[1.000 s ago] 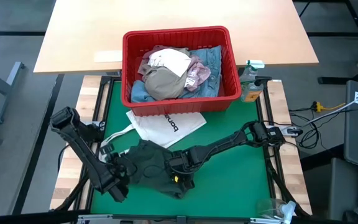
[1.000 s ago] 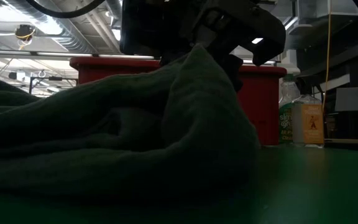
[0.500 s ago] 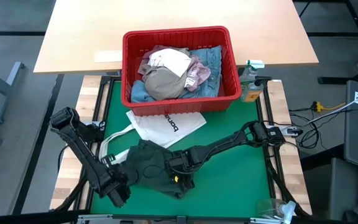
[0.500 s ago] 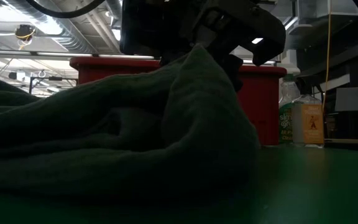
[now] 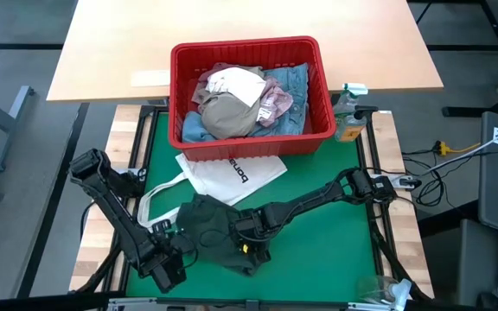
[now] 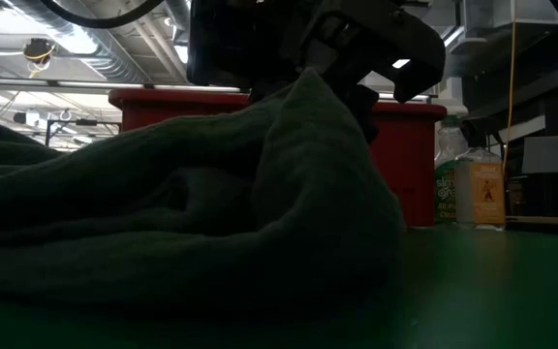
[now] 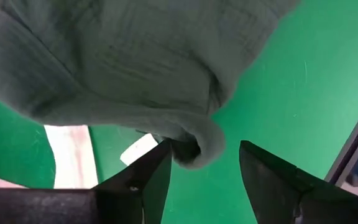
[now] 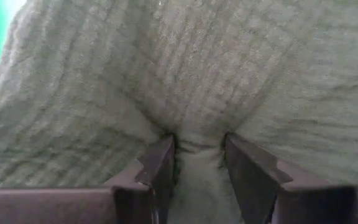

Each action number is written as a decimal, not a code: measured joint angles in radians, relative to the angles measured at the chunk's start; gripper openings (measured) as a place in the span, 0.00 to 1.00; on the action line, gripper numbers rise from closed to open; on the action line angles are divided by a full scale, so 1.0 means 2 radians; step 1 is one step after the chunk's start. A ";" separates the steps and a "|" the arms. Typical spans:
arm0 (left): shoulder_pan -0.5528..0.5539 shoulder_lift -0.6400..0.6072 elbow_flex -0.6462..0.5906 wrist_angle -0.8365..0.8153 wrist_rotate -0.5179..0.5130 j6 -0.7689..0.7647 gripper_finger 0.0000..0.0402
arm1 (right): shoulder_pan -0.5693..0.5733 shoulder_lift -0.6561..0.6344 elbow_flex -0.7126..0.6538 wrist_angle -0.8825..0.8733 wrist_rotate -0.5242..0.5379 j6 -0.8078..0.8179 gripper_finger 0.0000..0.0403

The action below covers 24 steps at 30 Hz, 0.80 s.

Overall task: Fold laundry
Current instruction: Fold the green shirt

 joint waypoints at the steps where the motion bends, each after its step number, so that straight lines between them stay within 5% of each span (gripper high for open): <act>1: 0.000 0.000 0.000 0.000 -0.001 -0.004 0.45 | 0.000 0.000 0.000 0.000 0.000 0.000 0.37; 9: 0.000 0.000 -0.046 0.038 -0.001 -0.051 0.43 | 0.000 0.000 0.000 0.000 0.000 0.000 0.37; 17: -0.003 0.000 -0.053 0.014 -0.001 -0.048 0.05 | 0.000 0.000 0.000 0.000 0.000 0.000 0.37; 24: -0.002 0.000 -0.029 -0.101 -0.004 -0.045 0.01 | 0.000 -0.005 -0.001 0.000 0.000 0.000 0.37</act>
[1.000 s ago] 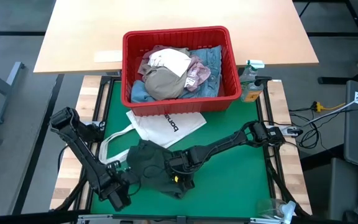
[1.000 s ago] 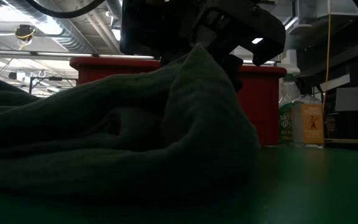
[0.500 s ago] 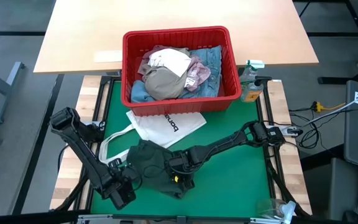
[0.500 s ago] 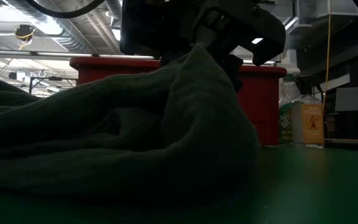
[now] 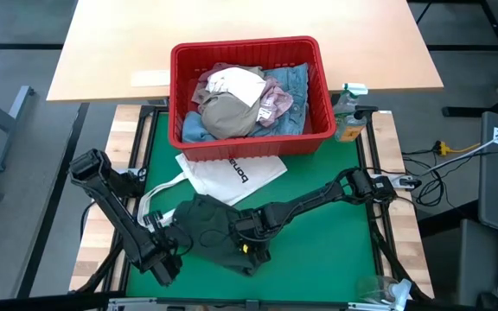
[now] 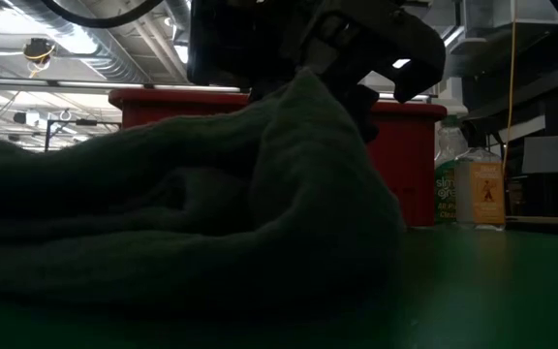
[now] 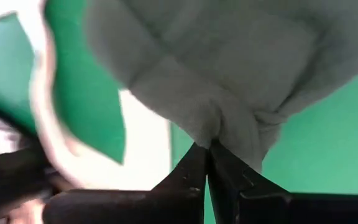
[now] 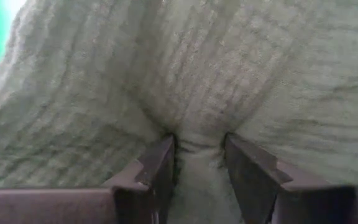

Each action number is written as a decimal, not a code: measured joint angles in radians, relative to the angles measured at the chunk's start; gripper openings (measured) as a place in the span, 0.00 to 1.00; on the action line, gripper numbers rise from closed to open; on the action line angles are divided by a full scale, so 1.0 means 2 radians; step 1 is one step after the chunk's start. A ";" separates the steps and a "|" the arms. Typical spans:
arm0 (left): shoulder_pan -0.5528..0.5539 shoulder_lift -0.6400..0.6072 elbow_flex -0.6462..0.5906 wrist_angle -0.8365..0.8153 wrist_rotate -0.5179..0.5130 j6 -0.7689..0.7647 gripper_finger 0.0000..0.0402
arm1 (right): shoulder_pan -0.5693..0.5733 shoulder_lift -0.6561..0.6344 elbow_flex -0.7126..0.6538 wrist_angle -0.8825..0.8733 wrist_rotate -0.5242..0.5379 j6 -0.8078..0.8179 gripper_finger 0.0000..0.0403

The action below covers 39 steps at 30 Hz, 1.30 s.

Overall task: Fold laundry
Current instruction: Fold the green shirt

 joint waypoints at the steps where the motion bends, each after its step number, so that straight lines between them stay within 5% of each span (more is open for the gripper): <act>1: 0.000 0.000 0.005 -0.016 -0.001 0.006 0.01 | 0.000 -0.003 -0.001 -0.001 0.000 0.000 0.37; 12: -0.001 0.000 0.006 0.005 0.002 0.022 0.00 | 0.013 -0.055 -0.001 0.001 0.027 0.019 0.37; 23: -0.001 0.000 0.006 0.017 -0.005 0.020 0.00 | 0.072 -0.032 0.001 0.128 0.057 0.013 0.37; 39: -0.007 0.000 0.006 0.028 0.006 0.023 0.00 | 0.094 0.011 0.003 -0.007 -0.003 0.029 0.37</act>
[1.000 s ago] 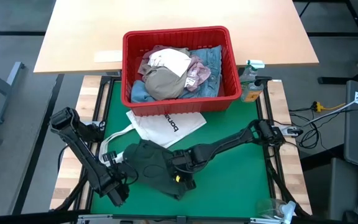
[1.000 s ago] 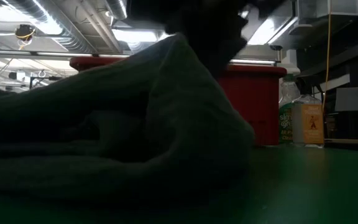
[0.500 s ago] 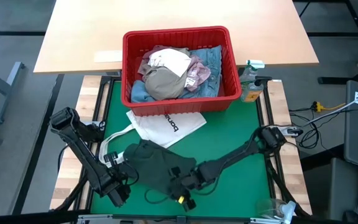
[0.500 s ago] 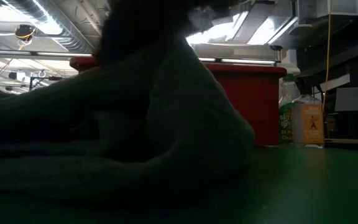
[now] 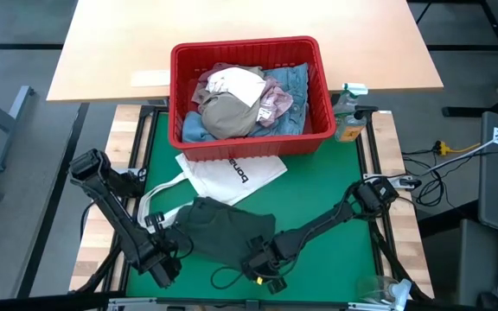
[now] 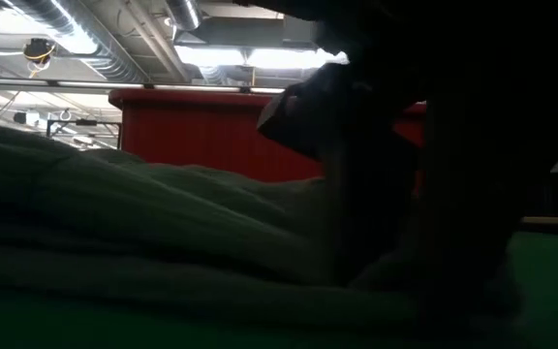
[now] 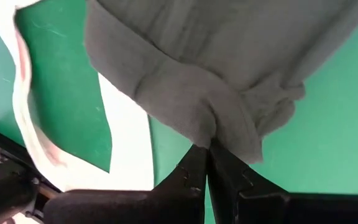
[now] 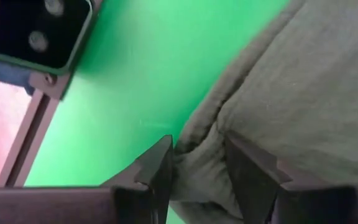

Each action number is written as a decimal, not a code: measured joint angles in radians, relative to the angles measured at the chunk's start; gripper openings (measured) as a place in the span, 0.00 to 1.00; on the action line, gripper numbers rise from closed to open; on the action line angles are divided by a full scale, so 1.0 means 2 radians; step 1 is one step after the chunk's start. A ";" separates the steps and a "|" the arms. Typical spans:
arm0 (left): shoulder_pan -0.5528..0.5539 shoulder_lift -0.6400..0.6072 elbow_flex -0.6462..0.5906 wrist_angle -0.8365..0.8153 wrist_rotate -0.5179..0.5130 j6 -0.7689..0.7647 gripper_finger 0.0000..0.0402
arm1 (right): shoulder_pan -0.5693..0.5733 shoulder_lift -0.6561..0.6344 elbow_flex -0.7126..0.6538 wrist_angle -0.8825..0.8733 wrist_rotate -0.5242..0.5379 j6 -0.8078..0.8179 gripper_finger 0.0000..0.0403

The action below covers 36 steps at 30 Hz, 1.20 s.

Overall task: Fold laundry
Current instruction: Fold the green shirt

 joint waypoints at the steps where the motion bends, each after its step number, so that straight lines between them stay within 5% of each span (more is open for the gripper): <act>1: -0.002 0.000 0.000 0.003 0.004 0.000 0.00 | 0.000 -0.001 0.000 -0.008 0.000 0.000 0.37; 19: -0.040 0.000 -0.001 0.094 0.014 0.092 0.12 | 0.000 0.000 0.002 -0.091 -0.040 0.003 0.37; 27: -0.034 0.000 -0.001 0.095 -0.039 0.066 0.25 | 0.001 0.006 0.061 -0.136 -0.036 -0.005 0.37; 36: -0.012 0.000 -0.001 0.094 -0.040 0.088 0.32 | 0.001 0.005 0.148 -0.200 -0.033 -0.025 0.37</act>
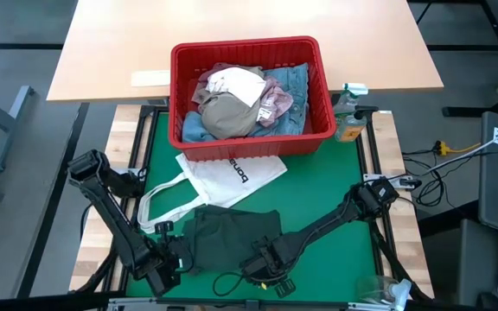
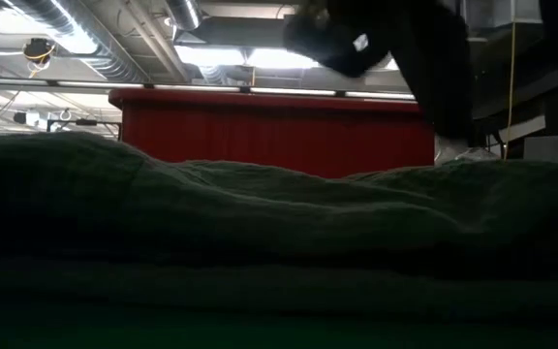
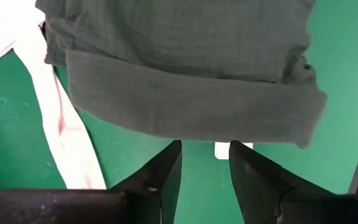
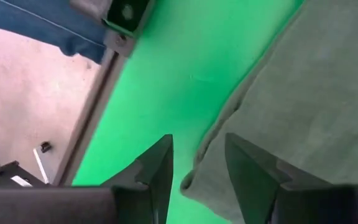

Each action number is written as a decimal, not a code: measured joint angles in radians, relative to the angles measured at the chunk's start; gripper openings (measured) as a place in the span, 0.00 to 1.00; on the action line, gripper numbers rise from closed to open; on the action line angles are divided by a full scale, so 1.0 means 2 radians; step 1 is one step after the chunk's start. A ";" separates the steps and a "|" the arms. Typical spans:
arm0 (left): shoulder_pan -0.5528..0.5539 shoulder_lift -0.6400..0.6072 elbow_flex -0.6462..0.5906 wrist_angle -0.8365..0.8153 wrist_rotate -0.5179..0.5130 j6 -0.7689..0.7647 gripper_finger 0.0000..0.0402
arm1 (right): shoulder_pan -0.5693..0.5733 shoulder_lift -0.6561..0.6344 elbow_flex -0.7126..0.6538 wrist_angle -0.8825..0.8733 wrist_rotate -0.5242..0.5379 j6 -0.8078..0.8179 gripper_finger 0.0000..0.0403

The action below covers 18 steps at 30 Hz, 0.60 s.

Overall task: Fold laundry
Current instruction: Fold the green shirt

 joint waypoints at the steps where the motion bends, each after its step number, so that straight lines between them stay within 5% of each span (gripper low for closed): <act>1: 0.003 0.000 0.000 0.000 0.004 0.004 0.32 | 0.000 0.000 0.010 -0.010 0.006 -0.005 0.37; 18: 0.058 0.000 0.000 -0.098 0.015 0.085 0.32 | -0.017 -0.012 0.072 -0.181 0.097 -0.046 0.37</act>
